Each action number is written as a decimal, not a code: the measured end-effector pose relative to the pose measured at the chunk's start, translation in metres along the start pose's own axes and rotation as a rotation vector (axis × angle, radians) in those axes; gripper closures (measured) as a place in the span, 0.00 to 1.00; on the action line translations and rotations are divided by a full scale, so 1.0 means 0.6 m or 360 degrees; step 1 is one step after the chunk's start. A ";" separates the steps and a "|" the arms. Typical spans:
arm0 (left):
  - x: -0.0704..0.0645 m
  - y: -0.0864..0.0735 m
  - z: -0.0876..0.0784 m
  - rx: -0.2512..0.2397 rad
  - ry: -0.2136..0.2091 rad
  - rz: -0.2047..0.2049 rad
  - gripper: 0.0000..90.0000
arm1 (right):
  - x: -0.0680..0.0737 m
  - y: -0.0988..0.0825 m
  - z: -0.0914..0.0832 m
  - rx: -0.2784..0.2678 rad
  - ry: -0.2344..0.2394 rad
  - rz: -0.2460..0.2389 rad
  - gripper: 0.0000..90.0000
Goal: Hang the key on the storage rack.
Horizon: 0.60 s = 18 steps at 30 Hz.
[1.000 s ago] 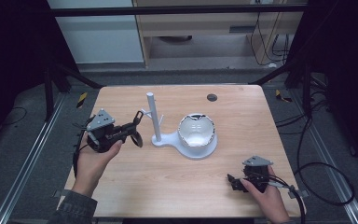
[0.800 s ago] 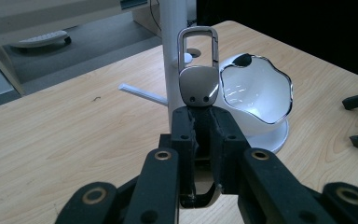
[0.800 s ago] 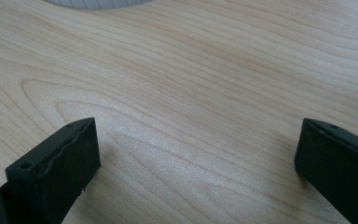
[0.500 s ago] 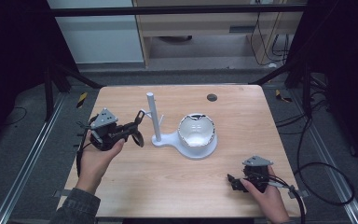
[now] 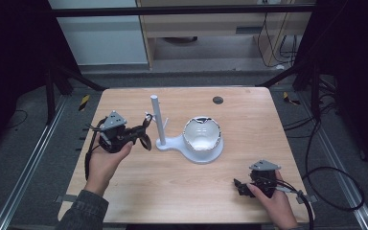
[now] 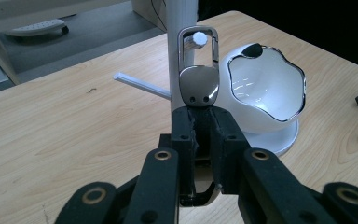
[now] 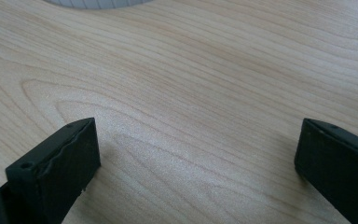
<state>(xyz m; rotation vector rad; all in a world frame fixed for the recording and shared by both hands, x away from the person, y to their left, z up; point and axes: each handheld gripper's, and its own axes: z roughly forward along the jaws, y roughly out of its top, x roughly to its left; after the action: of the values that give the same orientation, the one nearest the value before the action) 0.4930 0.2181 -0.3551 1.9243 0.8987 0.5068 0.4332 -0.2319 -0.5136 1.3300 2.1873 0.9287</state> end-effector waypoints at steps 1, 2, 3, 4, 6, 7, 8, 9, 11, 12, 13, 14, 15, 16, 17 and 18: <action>0.001 0.000 0.001 0.0009 0.0000 0.0008 0.89 | 0.000 0.000 0.000 0.0000 0.0002 0.0003 0.00; 0.000 0.000 0.003 0.0008 0.0000 0.0004 0.89 | 0.000 0.000 0.000 0.0000 0.0003 0.0002 0.00; 0.000 -0.001 0.005 0.0001 0.0001 -0.0002 0.89 | 0.000 0.000 0.000 0.0000 0.0003 0.0002 0.00; 0.001 -0.001 0.006 0.0012 0.0002 0.0008 0.89 | 0.000 0.000 0.000 0.0000 0.0003 0.0003 0.00; 0.001 -0.002 0.010 0.0020 0.0007 0.0005 0.89 | 0.000 0.000 0.000 0.0000 0.0003 0.0002 0.00; 0.001 -0.002 0.012 0.0016 0.0005 0.0000 0.89 | 0.000 0.000 0.000 0.0000 0.0003 0.0002 0.00; 0.001 -0.002 0.014 0.0014 0.0006 -0.0006 0.89 | 0.000 0.000 0.000 0.0000 0.0003 0.0002 0.00; 0.001 -0.003 0.015 0.0015 0.0006 -0.0006 0.89 | 0.000 0.000 0.000 0.0000 0.0003 0.0003 0.00; 0.001 -0.004 0.018 0.0016 0.0008 -0.0008 0.89 | 0.000 0.000 0.000 0.0000 0.0003 0.0003 0.00; 0.001 -0.004 0.020 0.0014 0.0008 -0.0011 0.89 | 0.000 0.000 0.000 0.0000 0.0003 0.0002 0.00; 0.001 -0.004 0.020 0.0014 0.0009 -0.0013 0.89 | 0.000 0.000 0.000 0.0000 0.0003 0.0002 0.01; 0.002 -0.004 0.022 0.0012 0.0010 -0.0021 0.89 | 0.000 0.000 0.000 0.0000 0.0002 0.0002 0.00; 0.002 -0.004 0.023 0.0015 0.0013 -0.0021 0.89 | 0.000 0.000 0.000 0.0000 0.0003 0.0002 0.00; 0.003 -0.005 0.024 0.0014 0.0014 -0.0023 0.89 | 0.000 0.000 0.000 0.0000 0.0003 0.0002 0.00; 0.003 -0.005 0.026 0.0015 0.0014 -0.0026 0.89 | 0.000 0.000 0.000 0.0000 0.0002 0.0002 0.00; 0.003 -0.006 0.027 0.0017 0.0016 -0.0025 0.89 | 0.000 0.000 0.000 0.0000 0.0003 0.0002 0.00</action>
<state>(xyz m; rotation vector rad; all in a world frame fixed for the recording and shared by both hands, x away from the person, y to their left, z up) 0.5035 0.2113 -0.3660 1.9242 0.9238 0.5041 0.4331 -0.2318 -0.5135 1.3311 2.1881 0.9309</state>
